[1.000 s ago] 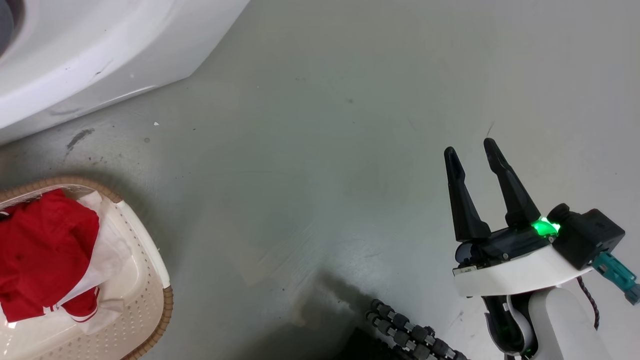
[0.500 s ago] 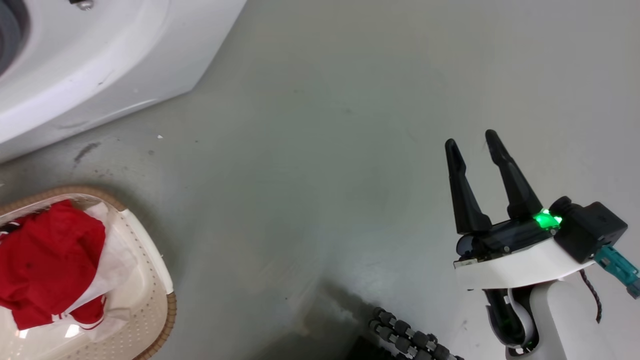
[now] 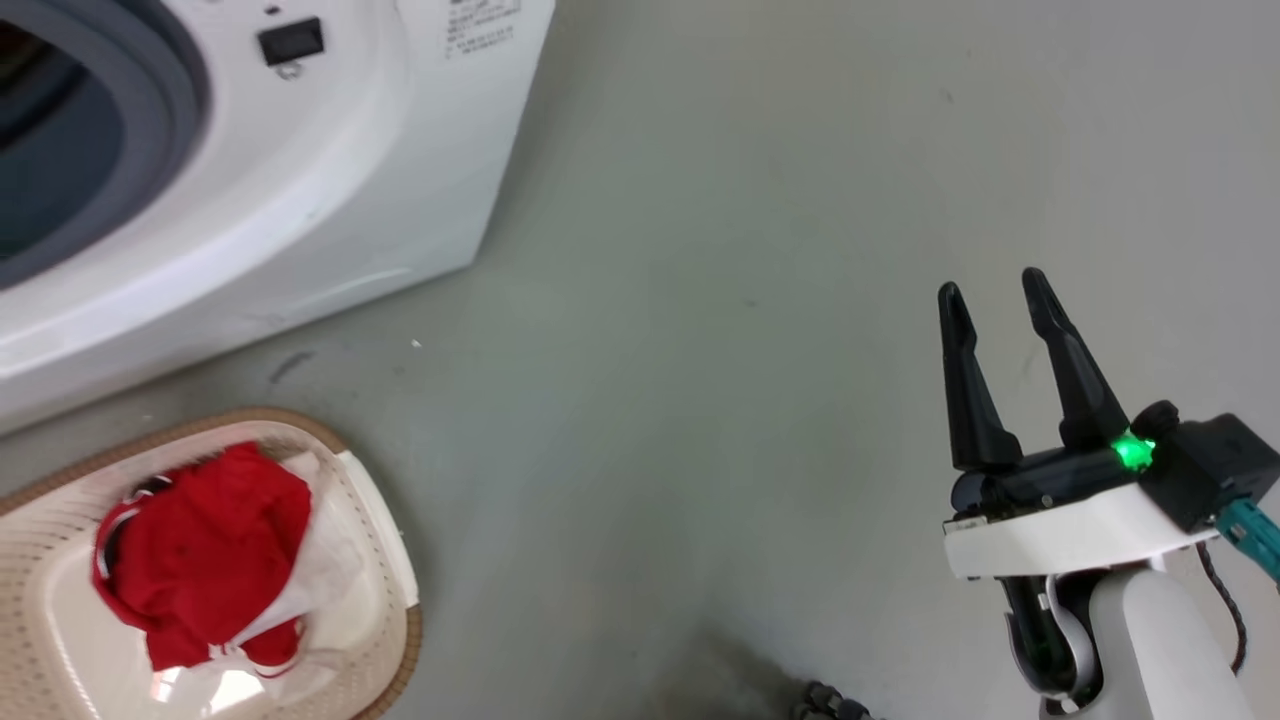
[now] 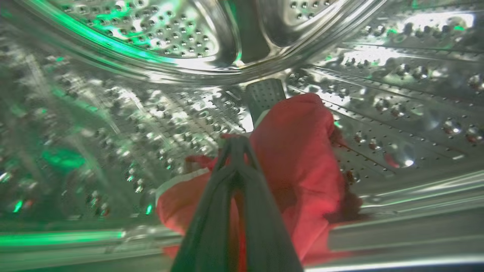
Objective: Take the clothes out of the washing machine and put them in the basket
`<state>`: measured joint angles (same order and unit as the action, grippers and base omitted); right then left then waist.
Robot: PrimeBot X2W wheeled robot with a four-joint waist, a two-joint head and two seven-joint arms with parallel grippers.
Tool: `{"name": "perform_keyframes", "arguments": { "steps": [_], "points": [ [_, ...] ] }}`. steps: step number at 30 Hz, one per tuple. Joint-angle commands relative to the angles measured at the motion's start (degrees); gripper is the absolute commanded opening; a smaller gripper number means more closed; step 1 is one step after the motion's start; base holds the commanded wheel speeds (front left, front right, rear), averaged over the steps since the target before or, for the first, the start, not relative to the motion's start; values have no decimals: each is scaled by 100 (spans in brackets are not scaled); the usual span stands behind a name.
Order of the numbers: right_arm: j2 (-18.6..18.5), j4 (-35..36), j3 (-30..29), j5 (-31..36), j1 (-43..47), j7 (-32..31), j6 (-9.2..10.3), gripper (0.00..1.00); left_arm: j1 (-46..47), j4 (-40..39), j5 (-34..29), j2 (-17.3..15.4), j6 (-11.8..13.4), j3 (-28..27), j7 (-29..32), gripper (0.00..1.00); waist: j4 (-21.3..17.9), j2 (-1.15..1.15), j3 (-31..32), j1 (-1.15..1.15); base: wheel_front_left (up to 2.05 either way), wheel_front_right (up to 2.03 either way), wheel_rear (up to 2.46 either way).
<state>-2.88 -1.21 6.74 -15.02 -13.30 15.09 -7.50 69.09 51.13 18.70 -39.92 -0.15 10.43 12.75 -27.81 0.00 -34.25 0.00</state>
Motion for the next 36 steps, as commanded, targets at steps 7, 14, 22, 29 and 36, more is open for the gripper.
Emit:
{"name": "perform_keyframes", "arguments": {
  "steps": [7, 14, 22, 29, 36],
  "points": [
    [1, -94, -215, 191, 308, 8, 2, 100, -914, 188, 379, 435, -21, -206, -889, 0, 332, 0, 825, 0, 0, 0, 0],
    [1, -127, -391, 394, 539, 1, 2, 100, -1690, -73, 506, 869, 73, -196, -1630, 0, 646, 0, 1457, 0, 0, 0, 0],
    [1, 96, -582, 612, 749, -247, 2, 100, -2670, -940, 639, 1300, 273, -178, -2125, 0, 1006, 0, 1949, 0, 0, 0, 0],
    [-1, 390, -722, 772, 978, -496, 2, 100, -3952, -2255, 731, 1601, 612, -138, -2220, 0, 1355, 0, 2243, 0, 0, 0, 0],
    [0, 632, -738, 905, 1165, -737, 2, 100, -5338, -3475, 800, 1860, 948, 31, -2018, 0, 1687, 0, 2500, 0, 0, 0, 0]
  ]
}}
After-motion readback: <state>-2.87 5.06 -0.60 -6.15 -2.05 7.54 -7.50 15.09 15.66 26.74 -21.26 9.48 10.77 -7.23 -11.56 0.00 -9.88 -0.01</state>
